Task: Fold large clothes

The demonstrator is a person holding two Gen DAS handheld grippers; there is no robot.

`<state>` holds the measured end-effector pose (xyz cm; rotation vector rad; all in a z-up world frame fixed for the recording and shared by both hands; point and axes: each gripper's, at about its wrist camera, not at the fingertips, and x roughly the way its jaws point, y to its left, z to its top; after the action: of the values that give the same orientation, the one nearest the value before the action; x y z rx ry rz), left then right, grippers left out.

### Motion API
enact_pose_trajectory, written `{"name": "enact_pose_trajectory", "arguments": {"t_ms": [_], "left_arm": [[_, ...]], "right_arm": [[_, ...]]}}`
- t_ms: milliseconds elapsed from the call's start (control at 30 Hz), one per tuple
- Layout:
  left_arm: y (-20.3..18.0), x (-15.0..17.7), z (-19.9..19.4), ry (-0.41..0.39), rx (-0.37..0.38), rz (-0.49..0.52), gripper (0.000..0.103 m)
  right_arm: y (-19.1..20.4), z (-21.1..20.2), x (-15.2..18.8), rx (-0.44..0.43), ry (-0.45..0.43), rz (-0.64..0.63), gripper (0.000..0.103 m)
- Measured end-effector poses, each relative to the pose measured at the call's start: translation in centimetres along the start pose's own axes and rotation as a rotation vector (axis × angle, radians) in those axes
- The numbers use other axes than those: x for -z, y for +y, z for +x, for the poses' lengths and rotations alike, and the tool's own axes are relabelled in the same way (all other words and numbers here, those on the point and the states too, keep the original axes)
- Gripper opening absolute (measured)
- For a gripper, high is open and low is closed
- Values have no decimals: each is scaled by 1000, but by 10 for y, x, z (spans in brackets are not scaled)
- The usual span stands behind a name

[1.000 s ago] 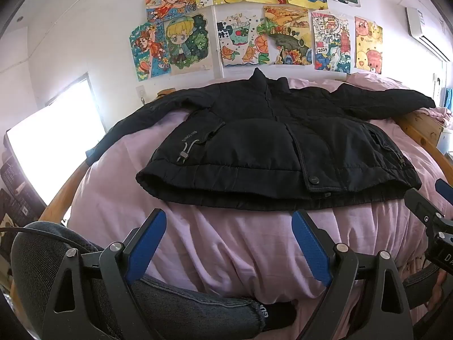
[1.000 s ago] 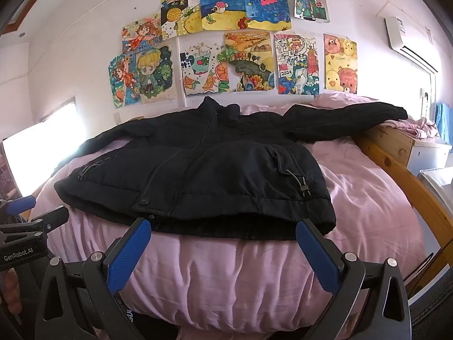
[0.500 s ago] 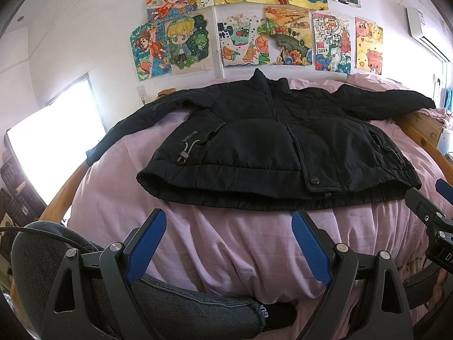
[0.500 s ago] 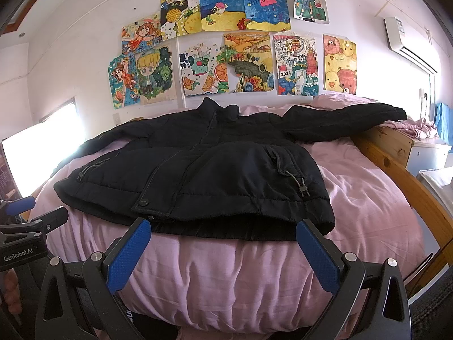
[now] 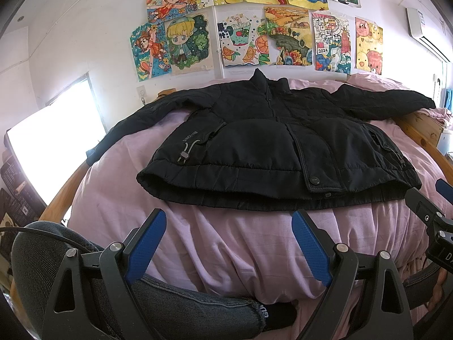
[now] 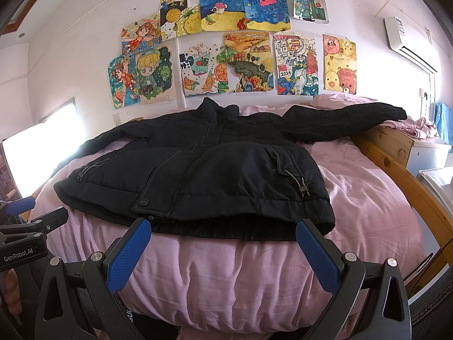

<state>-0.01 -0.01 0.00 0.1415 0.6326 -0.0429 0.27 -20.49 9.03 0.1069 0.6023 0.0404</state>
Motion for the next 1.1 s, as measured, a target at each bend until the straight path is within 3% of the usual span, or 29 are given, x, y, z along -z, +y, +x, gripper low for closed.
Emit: {"name": "enact_pose_trajectory", "arguments": {"t_ms": [1100], "left_arm": [[0,0,0,-1,0,0,87]], "right_arm": [[-1,-1,-3,-1,-2,1,103]]}}
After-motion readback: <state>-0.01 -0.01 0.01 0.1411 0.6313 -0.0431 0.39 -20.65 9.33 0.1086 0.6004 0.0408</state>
